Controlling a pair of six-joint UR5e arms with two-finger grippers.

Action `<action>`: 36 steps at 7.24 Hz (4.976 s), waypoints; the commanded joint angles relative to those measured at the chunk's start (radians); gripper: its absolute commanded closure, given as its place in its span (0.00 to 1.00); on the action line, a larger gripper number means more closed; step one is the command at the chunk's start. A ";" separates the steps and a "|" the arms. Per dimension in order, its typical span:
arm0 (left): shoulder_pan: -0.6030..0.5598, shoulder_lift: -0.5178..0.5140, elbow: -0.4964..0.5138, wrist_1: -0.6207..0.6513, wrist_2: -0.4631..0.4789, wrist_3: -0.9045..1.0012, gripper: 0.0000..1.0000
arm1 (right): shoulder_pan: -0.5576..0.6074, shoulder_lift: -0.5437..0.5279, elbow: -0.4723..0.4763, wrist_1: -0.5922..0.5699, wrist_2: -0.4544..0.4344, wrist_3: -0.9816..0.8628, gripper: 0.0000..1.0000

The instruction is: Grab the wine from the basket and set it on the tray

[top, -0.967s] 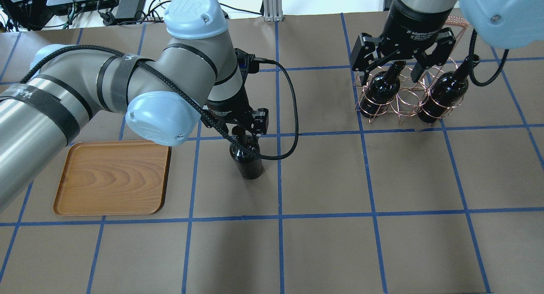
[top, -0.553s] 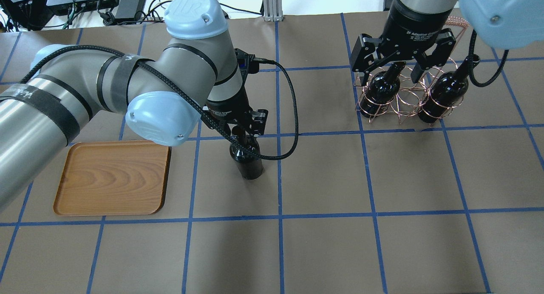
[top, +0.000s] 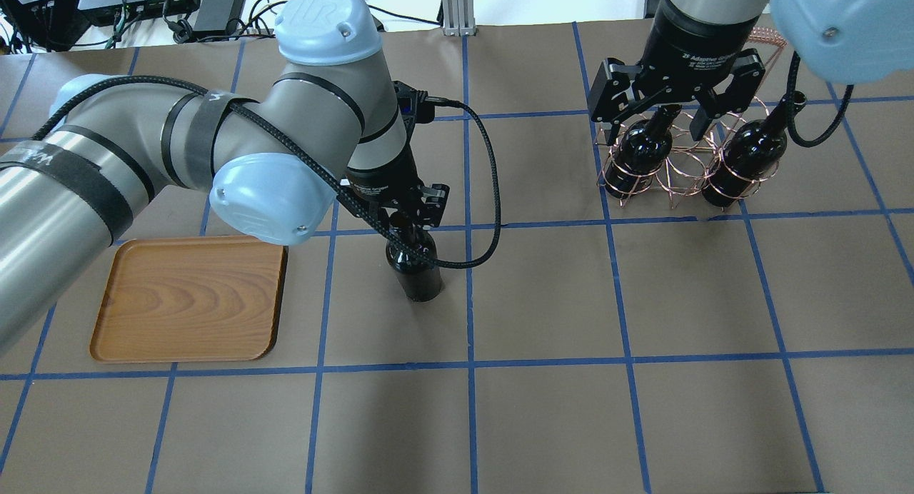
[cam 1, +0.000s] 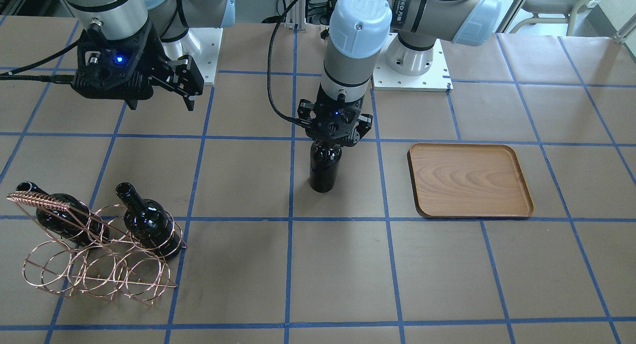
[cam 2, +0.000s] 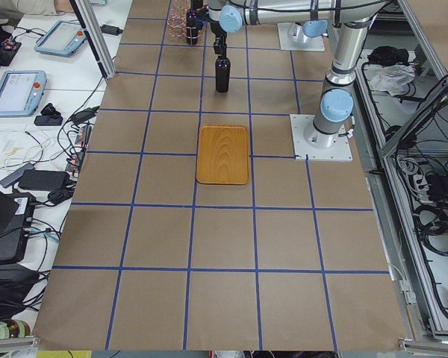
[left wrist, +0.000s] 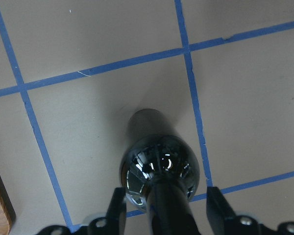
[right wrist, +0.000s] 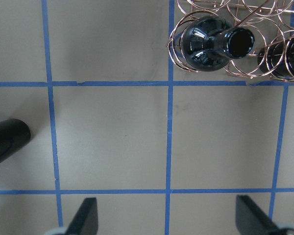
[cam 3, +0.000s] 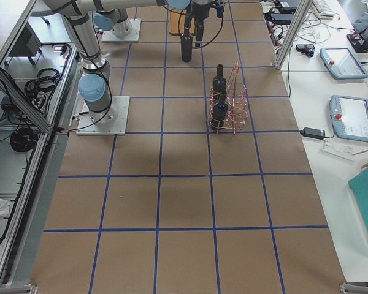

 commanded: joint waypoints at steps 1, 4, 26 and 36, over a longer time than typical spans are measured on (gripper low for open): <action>0.000 0.001 0.000 -0.008 -0.002 0.000 1.00 | 0.001 -0.001 0.001 -0.002 0.000 0.001 0.00; 0.017 0.015 0.023 -0.018 0.093 0.070 1.00 | 0.001 -0.001 0.002 -0.002 0.000 0.004 0.00; 0.720 0.072 -0.023 -0.137 0.164 0.747 0.14 | 0.002 0.000 0.007 -0.031 0.002 0.004 0.00; 0.398 0.184 0.072 -0.190 0.146 0.195 0.00 | 0.002 -0.001 0.013 -0.028 0.000 -0.002 0.00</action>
